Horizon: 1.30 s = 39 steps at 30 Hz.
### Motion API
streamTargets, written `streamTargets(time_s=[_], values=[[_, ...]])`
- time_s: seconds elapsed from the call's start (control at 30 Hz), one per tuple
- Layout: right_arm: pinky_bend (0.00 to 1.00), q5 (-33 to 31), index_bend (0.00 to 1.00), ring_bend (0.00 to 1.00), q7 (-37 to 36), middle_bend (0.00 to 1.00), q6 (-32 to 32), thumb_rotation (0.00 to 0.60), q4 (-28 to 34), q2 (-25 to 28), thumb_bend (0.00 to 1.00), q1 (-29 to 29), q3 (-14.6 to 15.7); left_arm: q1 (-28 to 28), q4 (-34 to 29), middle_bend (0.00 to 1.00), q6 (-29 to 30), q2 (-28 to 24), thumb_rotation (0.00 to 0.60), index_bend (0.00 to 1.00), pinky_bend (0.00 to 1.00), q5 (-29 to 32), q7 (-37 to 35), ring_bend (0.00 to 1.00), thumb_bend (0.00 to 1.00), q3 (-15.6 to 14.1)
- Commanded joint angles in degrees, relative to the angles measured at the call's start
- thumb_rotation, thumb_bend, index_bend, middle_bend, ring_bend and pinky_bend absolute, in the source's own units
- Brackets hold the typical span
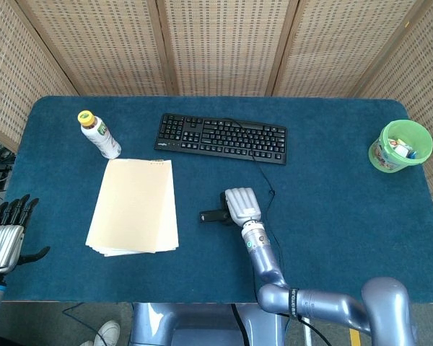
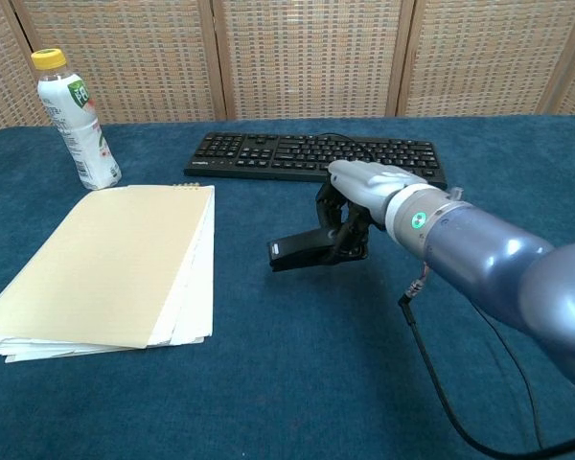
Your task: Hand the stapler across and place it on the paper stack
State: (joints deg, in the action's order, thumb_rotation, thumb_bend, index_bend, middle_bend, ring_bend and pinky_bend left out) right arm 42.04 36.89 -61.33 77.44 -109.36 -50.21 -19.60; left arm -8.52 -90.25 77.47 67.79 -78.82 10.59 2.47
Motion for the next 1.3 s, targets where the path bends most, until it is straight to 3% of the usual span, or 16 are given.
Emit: streamTargets(time_s=[0.03, 0.1, 0.17, 0.2, 0.3, 0.57, 0.77, 0.93, 1.03, 1.3], values=[[0.76, -0.3, 0.77, 0.67, 0.9, 0.62, 0.4, 0.6, -1.9, -1.6, 0.33, -0.8, 1.0, 0.0, 0.1, 0.0, -0.1, 0.0, 0.6, 0.0, 0.0, -0.1, -0.1, 0.0, 0.2, -0.1], [0.43, -2.7, 0.6, 0.4, 3.2, 0.41, 2.5, 0.6, -1.2, -0.7, 0.24, -1.0, 2.0, 0.0, 0.1, 0.0, -0.1, 0.0, 0.6, 0.0, 0.0, -0.1, -0.1, 0.0, 0.2, -0.1], [0.18, -4.3, 0.45, 0.17, 5.4, 0.22, 2.8, 0.6, -0.1, 0.2, 0.19, -1.4, 2.5, 0.0, -0.1, 0.0, 0.1, 0.1, 0.6, 0.0, 0.0, -0.3, 0.0, 0.0, 0.2, -0.2], [0.1, -4.9, 0.39, 0.08, 6.2, 0.14, 2.7, 0.6, 0.3, 0.6, 0.17, -1.5, 2.7, 0.0, -0.1, 0.0, 0.2, 0.1, 0.6, 0.0, 0.0, -0.3, 0.2, 0.0, 0.2, -0.2], [0.0, -5.8, 0.25, 0.0, 7.7, 0.01, 1.7, 0.6, 1.4, 1.3, 0.16, -1.7, 2.9, 0.0, -0.2, 0.0, 0.4, 0.3, 0.6, 0.0, 0.0, -0.5, 0.7, 0.0, 0.2, -0.3], [0.0, -5.6, 0.09, 0.0, 13.6, 0.0, -3.5, 0.6, 5.5, 5.5, 0.14, -1.4, 4.7, 0.2, -0.3, 0.0, 0.8, 0.6, 0.6, 0.0, 0.0, -0.7, 1.3, 0.0, 0.2, -0.5], [0.0, -3.1, 0.08, 0.0, 13.1, 0.0, -8.3, 0.6, 14.3, 15.5, 0.14, 3.0, 6.8, 0.3, -0.8, 0.0, 1.0, 0.3, 0.6, 0.0, 0.0, -0.7, 0.9, 0.0, 0.2, -0.5], [0.0, 1.6, 0.04, 0.0, 6.5, 0.0, -10.1, 0.6, 20.5, 25.1, 0.13, 9.1, 10.0, 0.4, -1.1, 0.0, 1.3, 0.3, 0.6, 0.0, 0.0, -1.0, 1.2, 0.0, 0.2, -0.6], [0.0, 7.5, 0.02, 0.0, 0.1, 0.0, -11.5, 0.6, 22.6, 30.4, 0.13, 13.8, 13.2, 0.4, -2.0, 0.0, 0.7, 0.1, 0.6, 0.0, 0.0, -0.8, 1.5, 0.0, 0.2, -0.9], [0.0, 22.4, 0.02, 0.0, -19.3, 0.0, -15.6, 0.6, 18.7, 36.5, 0.13, 24.7, 20.5, 0.2, -2.4, 0.0, 0.5, 0.5, 0.6, 0.0, 0.0, -1.0, 2.6, 0.0, 0.2, -1.1]])
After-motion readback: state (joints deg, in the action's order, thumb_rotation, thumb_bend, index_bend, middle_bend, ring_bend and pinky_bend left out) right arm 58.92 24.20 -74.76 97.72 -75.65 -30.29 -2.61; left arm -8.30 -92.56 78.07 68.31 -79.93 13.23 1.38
